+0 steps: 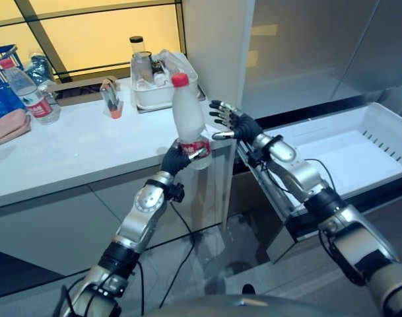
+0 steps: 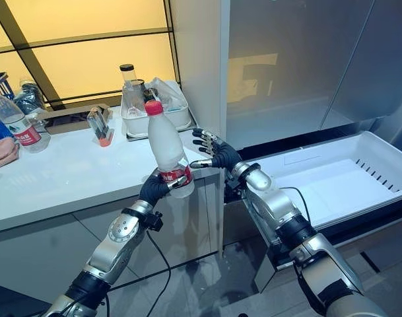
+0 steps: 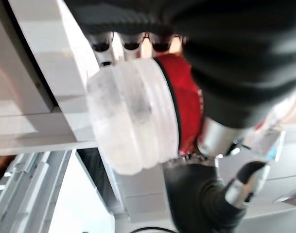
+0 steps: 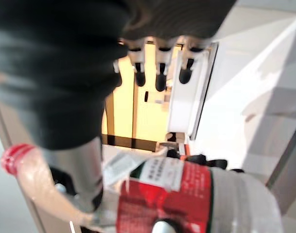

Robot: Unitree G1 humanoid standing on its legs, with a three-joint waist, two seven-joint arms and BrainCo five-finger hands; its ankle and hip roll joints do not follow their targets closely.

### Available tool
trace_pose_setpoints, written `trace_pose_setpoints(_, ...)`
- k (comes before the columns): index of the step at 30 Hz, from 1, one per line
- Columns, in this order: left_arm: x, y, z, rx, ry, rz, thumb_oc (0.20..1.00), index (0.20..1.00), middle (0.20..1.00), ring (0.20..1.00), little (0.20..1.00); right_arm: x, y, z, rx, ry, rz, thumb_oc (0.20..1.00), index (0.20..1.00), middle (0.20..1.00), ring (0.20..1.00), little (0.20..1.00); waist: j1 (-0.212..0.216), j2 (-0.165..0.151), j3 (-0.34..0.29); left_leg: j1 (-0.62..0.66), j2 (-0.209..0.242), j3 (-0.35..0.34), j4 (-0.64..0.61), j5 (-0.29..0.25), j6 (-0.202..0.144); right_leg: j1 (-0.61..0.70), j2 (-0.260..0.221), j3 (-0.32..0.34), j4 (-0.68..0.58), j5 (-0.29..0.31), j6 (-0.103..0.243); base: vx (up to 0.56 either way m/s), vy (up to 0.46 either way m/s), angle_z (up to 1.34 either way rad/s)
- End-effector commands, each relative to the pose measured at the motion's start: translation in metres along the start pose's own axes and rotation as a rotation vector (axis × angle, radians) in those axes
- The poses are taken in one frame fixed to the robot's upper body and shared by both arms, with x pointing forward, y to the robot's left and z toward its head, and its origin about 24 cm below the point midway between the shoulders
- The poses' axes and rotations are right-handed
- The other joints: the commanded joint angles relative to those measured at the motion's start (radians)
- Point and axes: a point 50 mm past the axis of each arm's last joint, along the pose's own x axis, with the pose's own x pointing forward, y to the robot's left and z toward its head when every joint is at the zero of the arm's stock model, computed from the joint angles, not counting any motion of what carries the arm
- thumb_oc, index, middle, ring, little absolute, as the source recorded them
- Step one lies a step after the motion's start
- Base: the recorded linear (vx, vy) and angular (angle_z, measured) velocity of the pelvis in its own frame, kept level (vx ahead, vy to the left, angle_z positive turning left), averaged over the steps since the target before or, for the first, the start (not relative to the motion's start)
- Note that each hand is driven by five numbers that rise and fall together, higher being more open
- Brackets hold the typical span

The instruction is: Take the drinks into the refrigerator

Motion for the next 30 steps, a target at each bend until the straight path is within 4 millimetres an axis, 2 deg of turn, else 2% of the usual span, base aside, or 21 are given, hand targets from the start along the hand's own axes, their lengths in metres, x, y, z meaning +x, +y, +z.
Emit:
trace_pose_setpoints(1, 0.017, 0.003, 0.055, 0.028, -0.289, 0.002, 0.200, 0.200, 0.200, 0.200, 0.200, 0.000, -0.013, 0.035, -0.011, -0.167, -0.025, 1.000, 1.000, 1.000, 1.000, 1.000, 0.003, -0.045, -0.041, -0.076, -0.062, -0.012, 0.046, -0.002, 0.074, 0.083, -0.025, -0.035, 0.116, -0.144, 0.032, 0.00, 0.000, 0.00)
trace_pose_setpoints(4, 0.019, 0.001, 0.056, 0.031, -0.293, -0.008, 0.200, 0.200, 0.200, 0.200, 0.200, 0.001, -0.013, 0.035, -0.032, -0.161, -0.027, 1.000, 1.000, 1.000, 1.000, 1.000, 0.002, -0.045, -0.040, -0.077, -0.061, -0.013, 0.047, -0.002, 0.074, 0.083, -0.025, -0.035, 0.117, -0.144, 0.032, 0.00, 0.000, 0.00)
trace_pose_setpoints(7, 0.022, -0.010, 0.063, 0.030, -0.320, -0.067, 0.200, 0.200, 0.200, 0.200, 0.200, 0.009, -0.009, 0.032, -0.070, -0.138, -0.022, 1.000, 1.000, 1.000, 1.000, 1.000, 0.003, -0.043, -0.041, -0.077, -0.062, -0.012, 0.048, -0.002, 0.074, 0.083, -0.023, -0.034, 0.118, -0.145, 0.031, 0.00, 0.000, 0.00)
trace_pose_setpoints(10, 0.026, -0.020, 0.068, 0.030, -0.340, -0.111, 0.200, 0.200, 0.200, 0.200, 0.200, 0.019, 0.000, 0.031, -0.075, -0.124, 0.001, 1.000, 1.000, 1.000, 1.000, 1.000, 0.005, -0.043, -0.041, -0.077, -0.063, -0.012, 0.048, -0.002, 0.073, 0.084, -0.022, -0.033, 0.117, -0.145, 0.030, 0.00, 0.000, 0.00)
trace_pose_setpoints(14, 0.032, -0.035, 0.071, 0.008, -0.346, -0.163, 0.200, 0.200, 0.200, 0.200, 0.200, 0.038, 0.019, 0.039, -0.113, -0.133, 0.061, 1.000, 1.000, 1.000, 1.000, 1.000, 0.006, -0.041, -0.043, -0.079, -0.063, -0.010, 0.048, -0.001, 0.074, 0.081, -0.021, -0.032, 0.117, -0.143, 0.030, 0.00, 0.000, 0.00)
trace_pose_setpoints(30, 0.038, -0.047, 0.081, -0.047, -0.373, -0.195, 0.200, 0.200, 0.200, 0.200, 0.200, 0.069, 0.051, 0.026, -0.126, -0.037, 0.106, 1.000, 1.000, 1.000, 1.000, 1.000, 0.018, -0.042, -0.046, -0.077, -0.063, -0.010, 0.047, -0.001, 0.074, 0.089, -0.020, -0.032, 0.111, -0.140, 0.027, 0.00, 0.000, 0.00)
